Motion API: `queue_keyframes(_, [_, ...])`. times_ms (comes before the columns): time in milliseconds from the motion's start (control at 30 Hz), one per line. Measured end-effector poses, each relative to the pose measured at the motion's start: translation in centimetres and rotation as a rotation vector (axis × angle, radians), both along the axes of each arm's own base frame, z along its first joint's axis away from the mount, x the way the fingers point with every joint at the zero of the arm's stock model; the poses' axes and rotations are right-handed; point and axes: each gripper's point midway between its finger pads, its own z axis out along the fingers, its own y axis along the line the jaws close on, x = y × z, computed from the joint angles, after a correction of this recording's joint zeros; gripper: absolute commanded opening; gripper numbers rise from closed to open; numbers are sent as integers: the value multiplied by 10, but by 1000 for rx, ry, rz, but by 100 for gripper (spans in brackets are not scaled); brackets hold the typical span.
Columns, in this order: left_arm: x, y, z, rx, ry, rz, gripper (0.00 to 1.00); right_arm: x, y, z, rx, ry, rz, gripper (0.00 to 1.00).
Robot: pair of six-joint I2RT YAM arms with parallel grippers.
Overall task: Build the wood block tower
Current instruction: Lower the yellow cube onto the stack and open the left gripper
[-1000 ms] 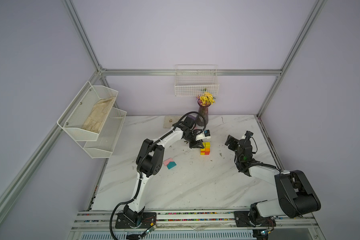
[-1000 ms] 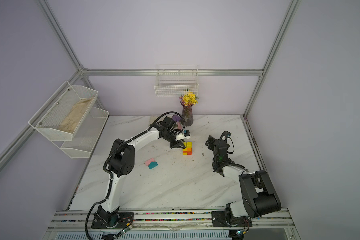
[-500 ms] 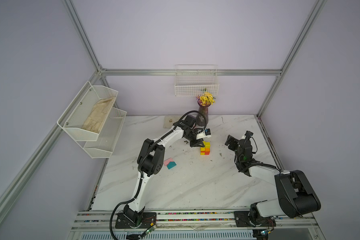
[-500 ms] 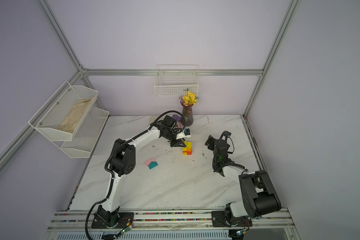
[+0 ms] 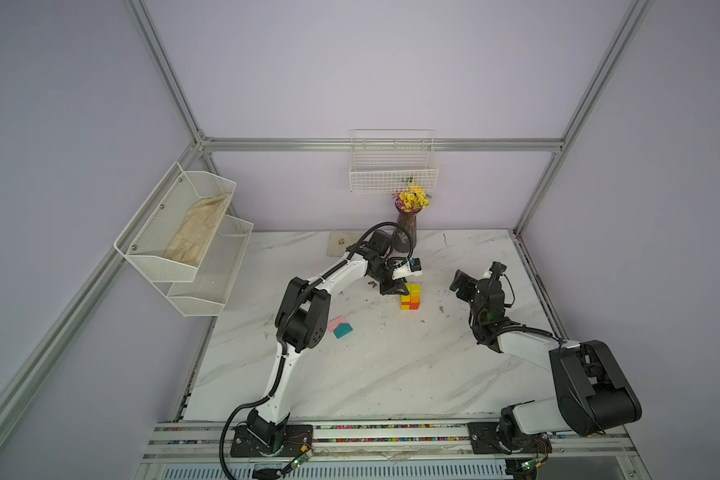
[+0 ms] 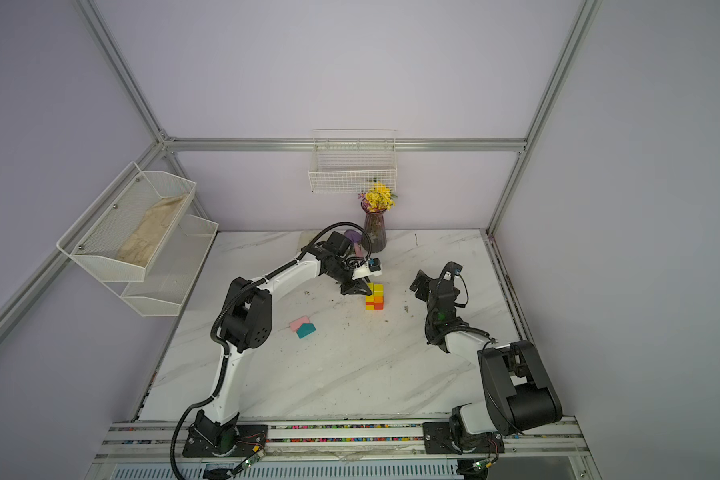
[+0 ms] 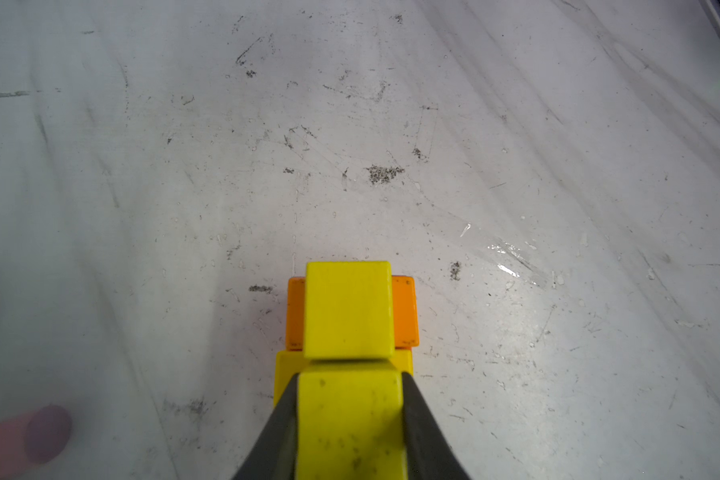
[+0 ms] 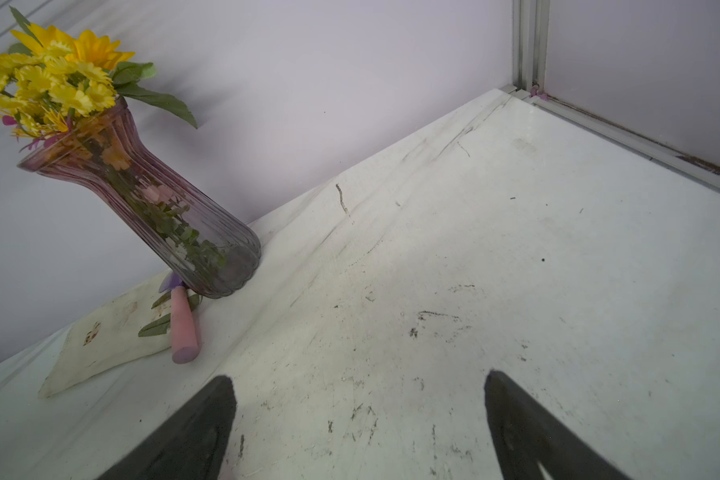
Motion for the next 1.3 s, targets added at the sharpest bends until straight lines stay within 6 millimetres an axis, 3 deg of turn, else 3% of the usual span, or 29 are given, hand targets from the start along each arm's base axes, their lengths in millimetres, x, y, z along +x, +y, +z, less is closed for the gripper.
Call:
queue_keyframes(300, [-4, -2, -1, 4, 6, -7, 1, 0, 0, 0, 0, 0, 0, 96])
queue_keyframes(900, [0, -6, -10, 32, -1, -3, 22, 0, 0, 0, 0, 0, 0, 96])
queue_keyframes(1200, [1, -6, -10, 36, -3, 2, 37, 0, 0, 0, 0, 0, 0, 96])
queue_keyframes(1233, [1, -6, -11, 37, -3, 3, 81, 0, 0, 0, 0, 0, 0, 96])
queue_keyframes(1267, [1, -5, -11, 39, -7, 1, 100, 0, 0, 0, 0, 0, 0, 96])
queue_keyframes(1300, [1, -5, -11, 40, -5, 3, 100, 0, 0, 0, 0, 0, 0, 96])
